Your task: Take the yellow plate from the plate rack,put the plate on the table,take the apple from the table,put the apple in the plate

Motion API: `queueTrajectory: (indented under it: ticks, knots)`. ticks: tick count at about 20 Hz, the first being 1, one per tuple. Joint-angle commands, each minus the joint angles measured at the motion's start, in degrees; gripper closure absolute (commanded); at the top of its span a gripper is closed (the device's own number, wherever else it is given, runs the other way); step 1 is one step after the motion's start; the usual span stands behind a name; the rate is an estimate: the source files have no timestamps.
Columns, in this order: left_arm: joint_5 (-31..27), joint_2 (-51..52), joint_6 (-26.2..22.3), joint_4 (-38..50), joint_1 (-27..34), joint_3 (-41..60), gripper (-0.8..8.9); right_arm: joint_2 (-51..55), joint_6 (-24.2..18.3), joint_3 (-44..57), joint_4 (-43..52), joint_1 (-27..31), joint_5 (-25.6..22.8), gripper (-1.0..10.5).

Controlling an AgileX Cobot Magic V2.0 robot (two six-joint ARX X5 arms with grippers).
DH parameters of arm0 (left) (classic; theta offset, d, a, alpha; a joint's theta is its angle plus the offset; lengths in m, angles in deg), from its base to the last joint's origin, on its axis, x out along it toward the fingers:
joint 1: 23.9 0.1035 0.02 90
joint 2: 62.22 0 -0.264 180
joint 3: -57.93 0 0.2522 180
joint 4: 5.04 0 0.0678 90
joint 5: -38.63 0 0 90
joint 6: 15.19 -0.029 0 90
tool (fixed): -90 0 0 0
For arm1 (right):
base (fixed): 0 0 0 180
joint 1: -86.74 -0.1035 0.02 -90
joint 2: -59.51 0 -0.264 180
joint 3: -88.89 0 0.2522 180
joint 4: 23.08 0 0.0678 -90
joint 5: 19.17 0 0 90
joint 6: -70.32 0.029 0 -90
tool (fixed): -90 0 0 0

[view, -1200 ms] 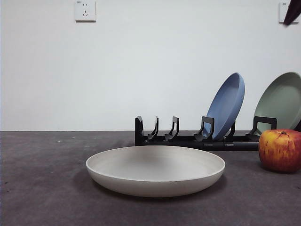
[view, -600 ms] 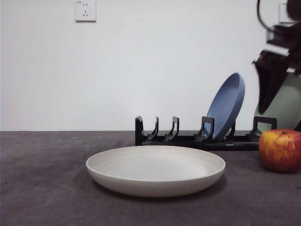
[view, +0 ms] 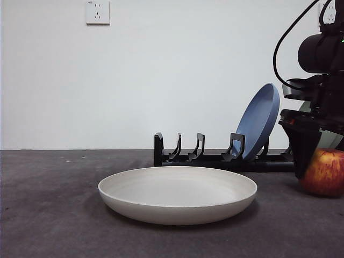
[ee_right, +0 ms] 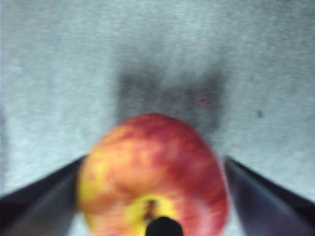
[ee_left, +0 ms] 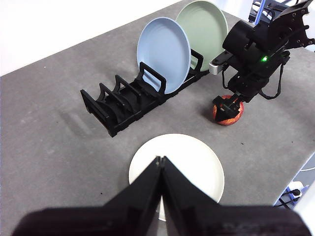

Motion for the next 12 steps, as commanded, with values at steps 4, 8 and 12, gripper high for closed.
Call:
queueTrajectory:
  ticks: [4,8,12]
  knots:
    - [-0.02,0.17,0.74,-1.18,0.15,0.28,8.22,-0.37,0.0,-0.13,0.15,-0.07,5.92,9.6]
    - [0.0,0.2,0.72,-1.27,0.15,0.28,8.22,2.54,1.07,-0.63,0.11,-0.09,5.9,9.6]
    - [0.0,0.2,0.68,-1.27,0.15,0.28,8.22,8.02,2.89,-5.81,-0.39,-2.91,5.92,9.6]
